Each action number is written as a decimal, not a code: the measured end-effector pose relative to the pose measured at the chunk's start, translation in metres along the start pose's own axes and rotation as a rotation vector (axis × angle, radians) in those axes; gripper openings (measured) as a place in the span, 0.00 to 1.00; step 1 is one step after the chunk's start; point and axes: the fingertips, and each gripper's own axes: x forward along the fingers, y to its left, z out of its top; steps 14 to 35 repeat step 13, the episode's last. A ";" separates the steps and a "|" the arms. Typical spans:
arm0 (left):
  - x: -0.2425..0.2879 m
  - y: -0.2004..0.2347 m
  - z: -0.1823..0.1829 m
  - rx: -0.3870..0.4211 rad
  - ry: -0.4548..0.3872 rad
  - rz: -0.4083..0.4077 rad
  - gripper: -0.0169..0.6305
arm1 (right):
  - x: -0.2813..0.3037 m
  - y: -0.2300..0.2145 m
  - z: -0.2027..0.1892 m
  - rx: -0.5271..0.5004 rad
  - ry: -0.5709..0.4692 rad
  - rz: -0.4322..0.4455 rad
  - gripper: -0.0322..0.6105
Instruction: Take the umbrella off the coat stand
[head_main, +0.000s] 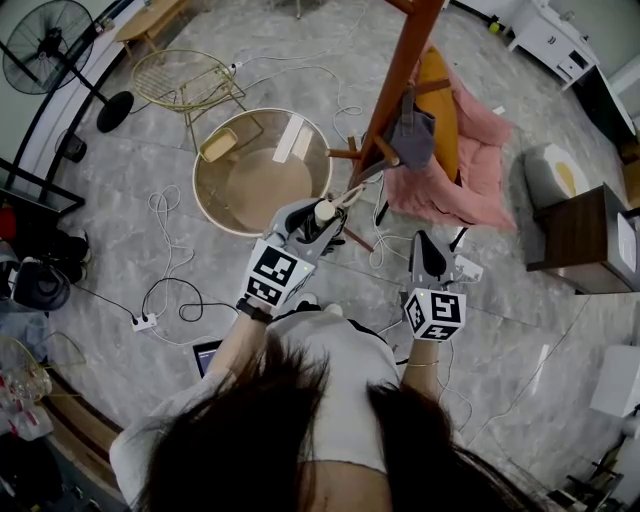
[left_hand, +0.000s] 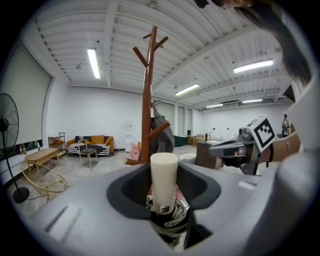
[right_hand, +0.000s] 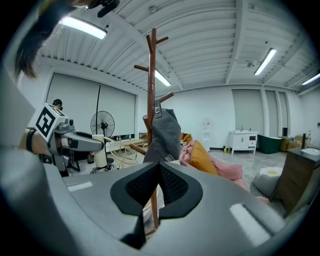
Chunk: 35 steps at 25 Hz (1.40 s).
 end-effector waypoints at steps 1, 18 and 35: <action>0.000 0.000 0.000 -0.001 0.004 -0.001 0.34 | 0.000 0.000 0.000 0.000 0.001 0.000 0.05; -0.001 -0.005 0.003 0.001 0.009 -0.010 0.34 | -0.002 0.001 -0.004 -0.013 0.015 0.016 0.05; -0.001 -0.005 0.003 0.001 0.009 -0.010 0.34 | -0.002 0.001 -0.004 -0.013 0.015 0.016 0.05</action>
